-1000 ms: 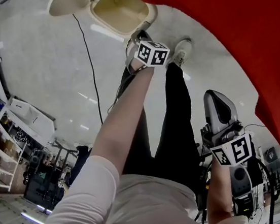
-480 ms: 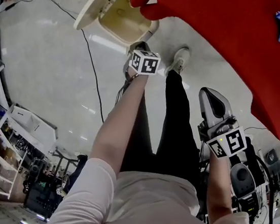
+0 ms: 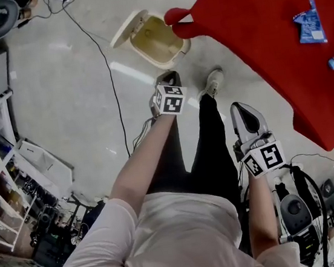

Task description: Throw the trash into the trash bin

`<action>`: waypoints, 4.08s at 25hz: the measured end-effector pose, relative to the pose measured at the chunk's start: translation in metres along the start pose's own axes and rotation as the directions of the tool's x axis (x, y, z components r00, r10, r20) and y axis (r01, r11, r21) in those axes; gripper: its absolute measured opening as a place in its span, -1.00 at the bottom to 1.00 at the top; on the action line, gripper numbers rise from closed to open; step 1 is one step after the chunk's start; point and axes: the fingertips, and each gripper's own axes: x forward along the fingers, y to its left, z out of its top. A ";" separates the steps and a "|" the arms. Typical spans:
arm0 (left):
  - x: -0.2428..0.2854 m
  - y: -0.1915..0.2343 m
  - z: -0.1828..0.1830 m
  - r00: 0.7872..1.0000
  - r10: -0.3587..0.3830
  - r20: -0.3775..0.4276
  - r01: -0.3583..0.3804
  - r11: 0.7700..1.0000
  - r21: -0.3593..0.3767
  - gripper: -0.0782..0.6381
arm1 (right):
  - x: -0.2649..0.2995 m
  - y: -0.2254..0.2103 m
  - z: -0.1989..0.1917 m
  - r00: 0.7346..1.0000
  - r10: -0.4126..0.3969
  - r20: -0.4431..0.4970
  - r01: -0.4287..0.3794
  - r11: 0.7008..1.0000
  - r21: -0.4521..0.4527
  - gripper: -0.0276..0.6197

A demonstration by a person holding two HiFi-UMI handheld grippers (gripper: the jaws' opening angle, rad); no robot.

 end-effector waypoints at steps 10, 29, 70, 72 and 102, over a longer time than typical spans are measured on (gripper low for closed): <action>-0.097 -0.021 0.034 0.994 -0.095 0.053 0.091 0.993 0.076 -0.77 | -0.017 0.038 0.025 1.000 0.004 0.000 -0.004 0.999 -0.041 -0.91; -0.299 -0.051 0.092 0.951 -0.230 0.208 0.191 0.963 0.191 -0.77 | -0.075 0.116 0.095 0.999 -0.003 0.045 0.009 0.991 -0.135 -0.91; -0.444 -0.007 0.131 0.836 -0.387 0.389 0.253 0.901 0.353 -0.77 | -0.083 0.181 0.133 0.977 -0.108 0.182 0.137 0.978 -0.157 -0.91; -0.447 -0.003 0.132 0.833 -0.396 0.387 0.261 0.897 0.358 -0.77 | -0.081 0.182 0.133 0.973 -0.128 0.190 0.158 0.976 -0.148 -0.91; -0.436 -0.010 0.189 0.851 -0.197 0.487 0.159 0.980 0.119 -0.77 | -0.104 -0.004 0.199 0.959 -0.256 0.118 0.265 0.962 -0.062 -0.77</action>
